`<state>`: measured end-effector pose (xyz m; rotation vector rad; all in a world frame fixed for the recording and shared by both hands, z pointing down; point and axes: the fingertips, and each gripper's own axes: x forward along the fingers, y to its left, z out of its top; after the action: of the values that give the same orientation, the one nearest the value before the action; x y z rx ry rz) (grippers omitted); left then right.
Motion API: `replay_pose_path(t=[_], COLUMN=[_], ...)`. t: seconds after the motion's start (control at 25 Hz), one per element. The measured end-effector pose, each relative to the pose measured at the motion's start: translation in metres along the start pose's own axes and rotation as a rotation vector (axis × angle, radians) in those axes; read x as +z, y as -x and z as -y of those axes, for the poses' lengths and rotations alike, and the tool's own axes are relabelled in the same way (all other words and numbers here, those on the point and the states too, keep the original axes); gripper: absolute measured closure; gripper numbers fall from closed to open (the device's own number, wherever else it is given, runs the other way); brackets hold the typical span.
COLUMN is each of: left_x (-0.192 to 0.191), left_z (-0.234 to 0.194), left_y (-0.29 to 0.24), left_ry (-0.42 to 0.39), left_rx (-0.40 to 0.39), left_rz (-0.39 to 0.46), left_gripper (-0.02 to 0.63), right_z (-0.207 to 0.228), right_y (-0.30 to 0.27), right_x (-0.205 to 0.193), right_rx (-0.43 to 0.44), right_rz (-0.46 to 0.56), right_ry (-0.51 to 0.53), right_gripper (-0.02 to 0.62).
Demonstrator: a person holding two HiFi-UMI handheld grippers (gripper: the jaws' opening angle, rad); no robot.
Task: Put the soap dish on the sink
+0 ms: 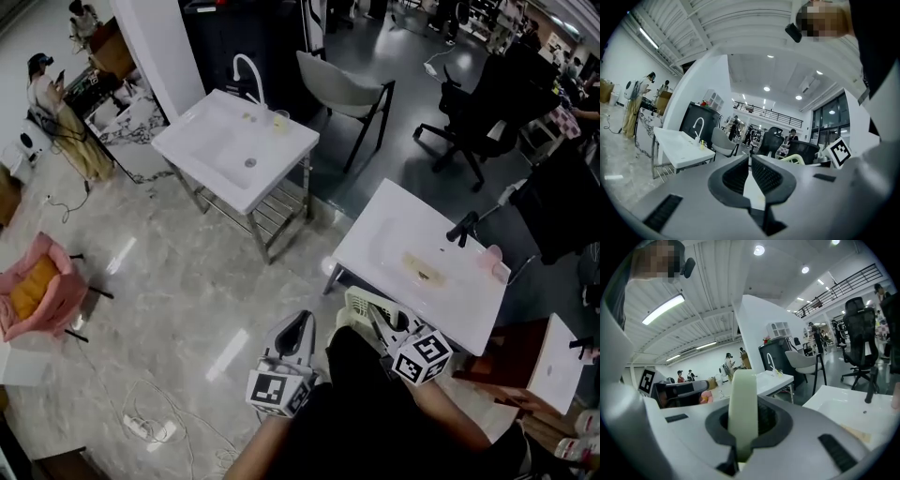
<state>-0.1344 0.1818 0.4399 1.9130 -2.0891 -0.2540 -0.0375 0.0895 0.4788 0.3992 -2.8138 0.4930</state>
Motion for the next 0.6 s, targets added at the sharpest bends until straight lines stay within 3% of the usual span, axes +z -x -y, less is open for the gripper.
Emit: replay_pose_path(t=[0.6], left_x=[0.011], left_z=[0.003], left_y=[-0.218], left_ry=[-0.048], left_rx=[-0.116], left_rz=[-0.11], left_gripper=[0.582], right_z=[0.194], right_y=[-0.049], right_x=[0.056], right_rx=[-0.122], right_rz=[0.047], right_ry=[-0.129], right_gripper=[0.588])
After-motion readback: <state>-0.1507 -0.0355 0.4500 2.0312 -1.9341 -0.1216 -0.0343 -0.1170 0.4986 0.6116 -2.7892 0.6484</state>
